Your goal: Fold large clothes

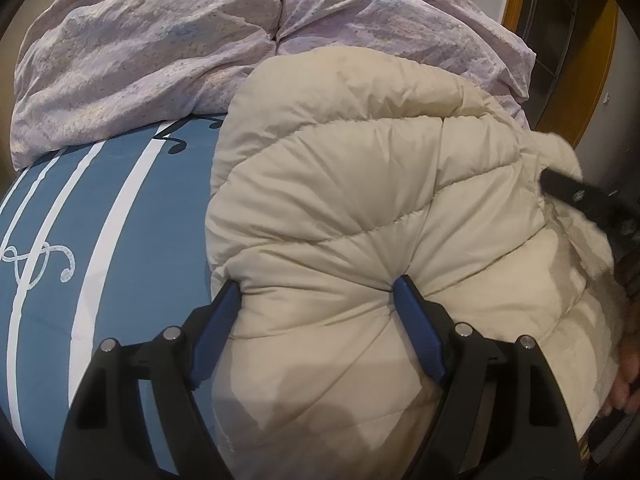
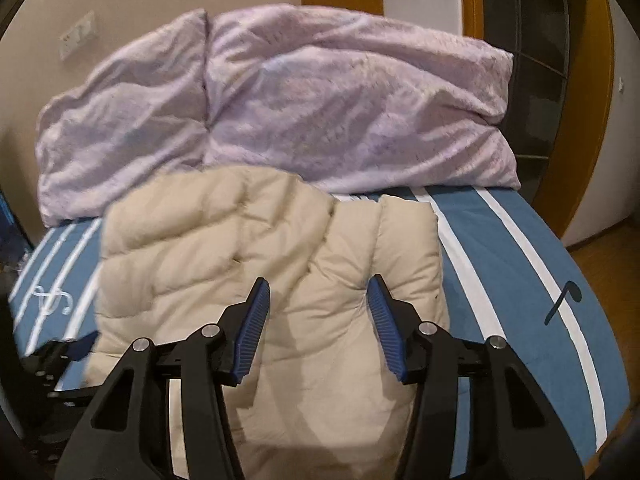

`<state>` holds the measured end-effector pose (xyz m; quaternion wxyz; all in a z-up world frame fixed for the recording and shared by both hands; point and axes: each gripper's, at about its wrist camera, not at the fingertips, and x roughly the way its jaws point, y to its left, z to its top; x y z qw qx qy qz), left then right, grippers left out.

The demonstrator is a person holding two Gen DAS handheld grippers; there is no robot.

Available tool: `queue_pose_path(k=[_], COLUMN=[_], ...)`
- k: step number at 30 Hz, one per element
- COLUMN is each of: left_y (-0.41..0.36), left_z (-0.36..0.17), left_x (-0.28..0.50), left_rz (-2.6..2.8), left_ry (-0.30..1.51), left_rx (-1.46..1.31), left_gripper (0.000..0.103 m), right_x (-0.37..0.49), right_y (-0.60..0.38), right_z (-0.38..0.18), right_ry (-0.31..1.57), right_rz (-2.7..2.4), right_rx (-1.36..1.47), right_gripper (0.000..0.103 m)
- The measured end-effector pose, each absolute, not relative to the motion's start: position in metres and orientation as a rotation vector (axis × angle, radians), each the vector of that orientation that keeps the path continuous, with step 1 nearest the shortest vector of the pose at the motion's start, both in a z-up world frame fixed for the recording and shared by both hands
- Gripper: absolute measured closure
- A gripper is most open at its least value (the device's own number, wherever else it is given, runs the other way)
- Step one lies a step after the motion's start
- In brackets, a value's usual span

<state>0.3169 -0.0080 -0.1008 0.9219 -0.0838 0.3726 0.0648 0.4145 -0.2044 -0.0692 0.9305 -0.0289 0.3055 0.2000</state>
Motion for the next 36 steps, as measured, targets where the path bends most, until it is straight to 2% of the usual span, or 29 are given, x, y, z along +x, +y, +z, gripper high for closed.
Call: queue_pose_path(k=[16,29,32,36], left_y=[-0.008,-0.007,-0.015,-0.017], left_z=[-0.098,-0.033,-0.034,-0.06], left_x=[0.315,0.342,0.361,0.379], left_rz=[0.097,0.145,0.175,0.211], left_ry=[0.753,0.669,0.675,0.716], left_rx=[-0.198,-0.128,-0.075,-0.054], left_gripper=[0.023,0.022,0.021,0.014], right_x=[0.43,0.434,0.434,0.433], right_y=[-0.218,-0.224,-0.224,-0.224], right_z=[-0.116,-0.125,-0.125,-0.125], right_ry=[0.65,0.657,0.657,0.653], right_rz=[0.359,0.346,0.348,0.35], right_rx=[-0.002,0.032,0.033,0.033], right_gripper=[0.051,0.051,0.051,0.05])
